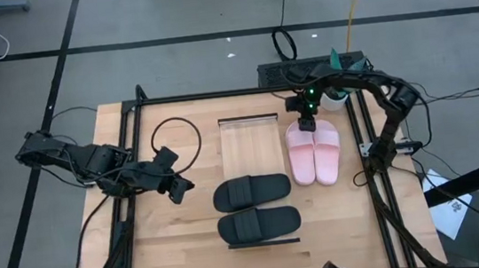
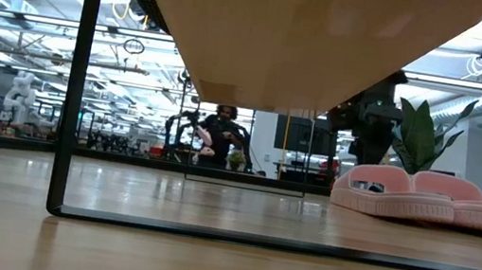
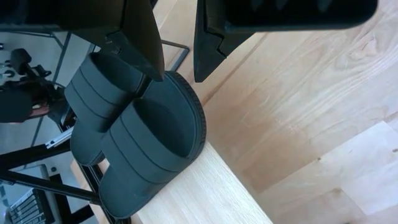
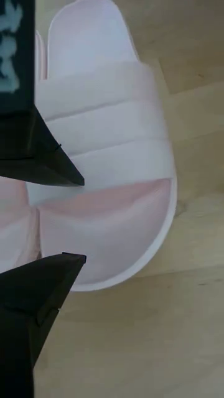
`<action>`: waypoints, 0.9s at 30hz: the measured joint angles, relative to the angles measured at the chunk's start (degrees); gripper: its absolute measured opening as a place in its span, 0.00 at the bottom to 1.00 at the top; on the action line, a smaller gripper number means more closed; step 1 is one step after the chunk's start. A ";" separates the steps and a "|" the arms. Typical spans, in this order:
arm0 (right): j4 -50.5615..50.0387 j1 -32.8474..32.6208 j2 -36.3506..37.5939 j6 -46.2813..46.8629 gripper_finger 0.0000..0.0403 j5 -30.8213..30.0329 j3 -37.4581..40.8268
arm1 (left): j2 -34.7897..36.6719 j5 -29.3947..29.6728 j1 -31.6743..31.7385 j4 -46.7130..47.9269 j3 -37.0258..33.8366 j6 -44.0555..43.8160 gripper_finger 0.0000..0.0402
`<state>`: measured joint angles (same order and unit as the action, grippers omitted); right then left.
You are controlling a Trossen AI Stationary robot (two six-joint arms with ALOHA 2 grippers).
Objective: Pick and place slides into the shelf
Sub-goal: Put the left pink slides on the shelf
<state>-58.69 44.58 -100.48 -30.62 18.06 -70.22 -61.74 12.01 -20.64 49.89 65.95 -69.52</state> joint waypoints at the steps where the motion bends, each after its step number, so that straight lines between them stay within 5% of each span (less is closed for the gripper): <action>1: -0.24 0.08 0.25 0.42 0.44 0.00 0.00 | 0.00 0.00 0.00 -0.01 0.00 0.04 0.21; 7: -0.73 -0.19 4.25 0.93 0.44 -0.75 0.02 | -0.01 0.02 0.00 0.00 0.00 0.24 0.21; 11: -1.78 -2.70 9.56 1.16 0.44 -6.55 0.02 | -0.02 0.02 0.00 0.00 0.00 0.24 0.21; 27: -2.48 -22.28 28.70 18.11 0.44 -13.17 4.51 | 0.01 0.50 0.00 -0.12 -0.02 0.26 0.21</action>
<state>-61.17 22.30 -71.78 -12.51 4.89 -65.71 -61.73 12.51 -20.64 49.76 65.93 -69.26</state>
